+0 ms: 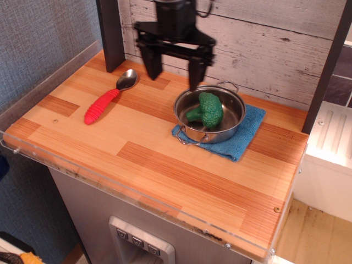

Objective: Place the broccoli in front of the red spoon

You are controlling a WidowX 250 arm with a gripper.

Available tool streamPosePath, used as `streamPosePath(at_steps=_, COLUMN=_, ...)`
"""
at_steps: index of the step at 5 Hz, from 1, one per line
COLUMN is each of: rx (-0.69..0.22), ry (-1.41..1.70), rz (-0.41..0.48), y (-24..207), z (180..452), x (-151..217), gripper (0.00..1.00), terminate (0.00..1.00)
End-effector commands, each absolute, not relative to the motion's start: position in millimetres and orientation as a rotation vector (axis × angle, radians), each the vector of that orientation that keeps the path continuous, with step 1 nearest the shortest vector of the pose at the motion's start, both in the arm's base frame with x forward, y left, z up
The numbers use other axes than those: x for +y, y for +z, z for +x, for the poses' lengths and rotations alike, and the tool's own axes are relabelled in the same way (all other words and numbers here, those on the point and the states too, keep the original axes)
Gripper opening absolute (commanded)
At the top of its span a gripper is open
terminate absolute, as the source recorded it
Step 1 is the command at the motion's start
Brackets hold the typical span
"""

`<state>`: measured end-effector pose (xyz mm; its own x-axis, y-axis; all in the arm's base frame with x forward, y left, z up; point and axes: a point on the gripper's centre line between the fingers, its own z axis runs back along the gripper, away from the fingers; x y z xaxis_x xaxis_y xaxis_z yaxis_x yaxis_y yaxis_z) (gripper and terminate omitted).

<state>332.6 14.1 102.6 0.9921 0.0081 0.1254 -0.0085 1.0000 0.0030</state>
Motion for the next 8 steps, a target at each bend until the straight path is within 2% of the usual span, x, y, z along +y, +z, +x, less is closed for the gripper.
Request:
streamPosePath(at_steps=1, rx=-0.122, ry=0.025, rz=0.001, y=82.7, z=363.2, x=3.1, gripper=1.0, terminate=0.0)
streamPosePath(at_steps=2, rx=-0.096, ry=0.007, rz=0.012, y=66.1, z=367.7, x=-7.8, gripper=1.0, terminate=0.0)
streamPosePath(at_steps=4, rx=-0.114, ry=-0.035, rz=0.041, y=53.0, z=371.3, x=-20.2, gripper=1.0, terminate=0.0)
streamPosePath(at_steps=5, rx=-0.116, ry=-0.029, rz=0.039, y=53.1, z=372.4, x=-20.2, gripper=0.0, terminate=0.0)
streamPosePath(at_steps=6, rx=-0.132, ry=-0.032, rz=0.017, y=63.9, z=373.6, x=-19.0, gripper=0.0, terminate=0.0)
streamPosePath(at_steps=7, rx=-0.234, ry=-0.043, rz=-0.051, y=107.3, z=370.1, x=-16.0, gripper=0.0, terminate=0.0)
streamPosePath(at_steps=8, rx=-0.31, ry=-0.037, rz=-0.078, y=137.0, z=350.6, x=-4.6, gripper=0.0, terminate=0.0)
